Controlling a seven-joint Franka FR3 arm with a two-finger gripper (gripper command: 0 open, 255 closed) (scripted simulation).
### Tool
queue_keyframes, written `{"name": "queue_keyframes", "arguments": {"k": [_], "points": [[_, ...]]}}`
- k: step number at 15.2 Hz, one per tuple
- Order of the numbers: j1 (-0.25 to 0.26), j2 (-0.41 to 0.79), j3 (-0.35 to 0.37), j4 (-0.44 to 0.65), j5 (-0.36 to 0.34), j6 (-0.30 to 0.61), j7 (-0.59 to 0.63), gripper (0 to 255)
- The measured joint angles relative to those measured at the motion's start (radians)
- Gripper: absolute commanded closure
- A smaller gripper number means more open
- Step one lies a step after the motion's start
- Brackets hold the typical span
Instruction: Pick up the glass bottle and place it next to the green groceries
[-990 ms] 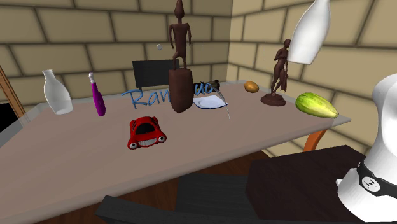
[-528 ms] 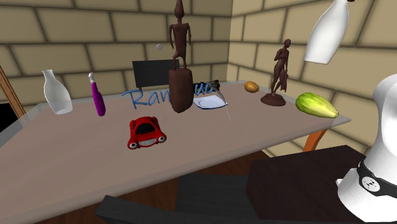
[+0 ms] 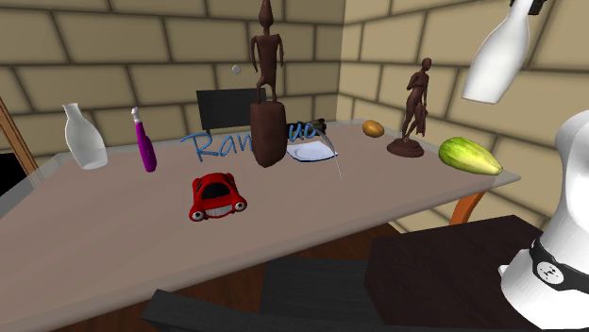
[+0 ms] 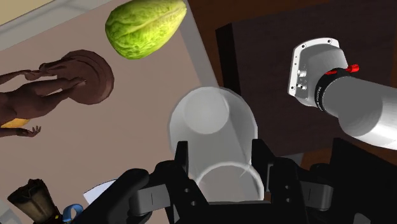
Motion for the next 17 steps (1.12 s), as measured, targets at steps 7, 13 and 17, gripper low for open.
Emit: {"name": "queue_keyframes", "arguments": {"k": [7, 13, 17], "points": [[-0.032, -0.069, -0.006, -0.133, -0.025, 0.066, 0.022, 255], [-0.055, -0.122, -0.019, -0.243, -0.047, 0.125, 0.042, 255], [-0.070, -0.154, -0.033, -0.307, -0.066, 0.159, 0.049, 255]]}}
